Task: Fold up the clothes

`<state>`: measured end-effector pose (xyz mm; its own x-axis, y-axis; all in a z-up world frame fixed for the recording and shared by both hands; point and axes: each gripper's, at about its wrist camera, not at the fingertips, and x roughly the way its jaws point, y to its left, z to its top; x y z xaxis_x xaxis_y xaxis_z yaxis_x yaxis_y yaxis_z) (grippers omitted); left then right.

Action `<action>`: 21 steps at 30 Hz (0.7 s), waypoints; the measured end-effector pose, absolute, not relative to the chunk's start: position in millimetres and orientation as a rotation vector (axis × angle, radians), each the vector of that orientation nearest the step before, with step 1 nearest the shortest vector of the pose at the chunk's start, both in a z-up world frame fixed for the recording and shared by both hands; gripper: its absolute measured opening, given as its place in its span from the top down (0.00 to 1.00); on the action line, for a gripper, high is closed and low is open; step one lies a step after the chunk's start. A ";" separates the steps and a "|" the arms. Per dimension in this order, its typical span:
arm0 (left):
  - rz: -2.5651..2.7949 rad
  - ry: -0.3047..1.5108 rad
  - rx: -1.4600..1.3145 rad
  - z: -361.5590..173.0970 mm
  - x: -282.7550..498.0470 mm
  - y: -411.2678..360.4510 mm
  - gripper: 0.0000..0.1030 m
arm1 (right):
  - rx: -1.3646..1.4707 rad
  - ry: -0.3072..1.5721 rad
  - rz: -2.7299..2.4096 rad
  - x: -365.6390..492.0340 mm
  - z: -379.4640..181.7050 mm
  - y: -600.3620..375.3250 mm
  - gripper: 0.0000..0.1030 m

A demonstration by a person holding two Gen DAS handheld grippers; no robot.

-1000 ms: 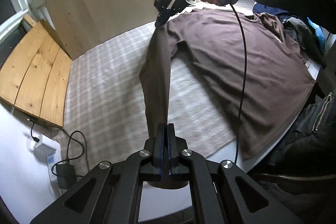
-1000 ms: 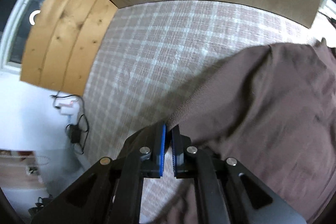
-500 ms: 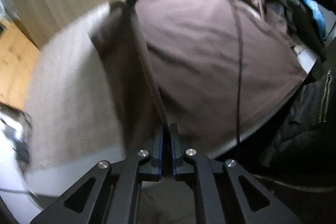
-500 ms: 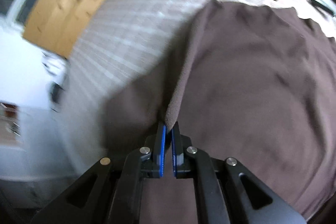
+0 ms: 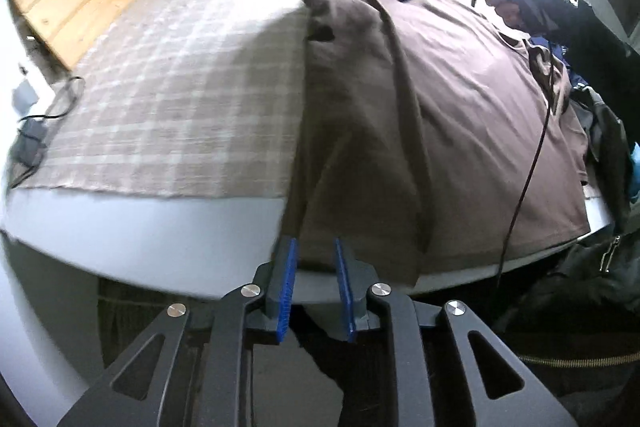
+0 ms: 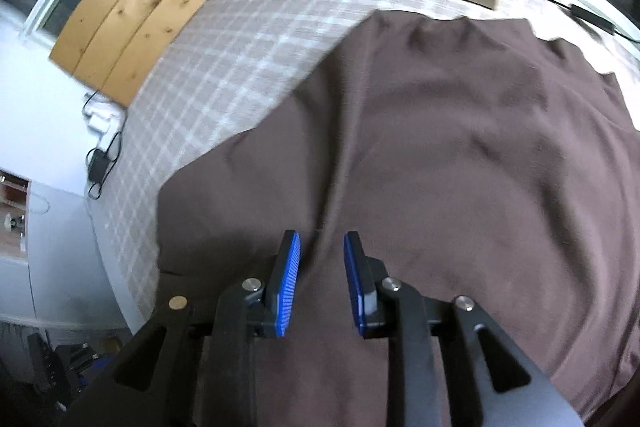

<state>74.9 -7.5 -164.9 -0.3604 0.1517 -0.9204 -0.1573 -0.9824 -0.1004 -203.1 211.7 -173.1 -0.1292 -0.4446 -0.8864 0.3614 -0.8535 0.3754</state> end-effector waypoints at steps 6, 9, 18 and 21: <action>2.453 0.001 -1.684 -173.5 74.1 -4.0 0.80 | 1.461 0.010 -1.835 -160.8 -156.9 146.7 0.78; 2.473 -0.014 -1.679 -169.9 77.6 -6.8 0.80 | 1.401 0.141 -1.696 -130.0 -155.6 96.3 0.78; 2.474 0.000 -1.649 -171.5 75.8 -1.7 0.92 | 1.428 0.494 -1.460 -59.9 -197.2 27.4 0.78; 2.479 0.007 -1.630 -168.1 79.4 -1.8 0.91 | 1.399 0.501 -1.452 -52.4 -187.8 29.0 0.78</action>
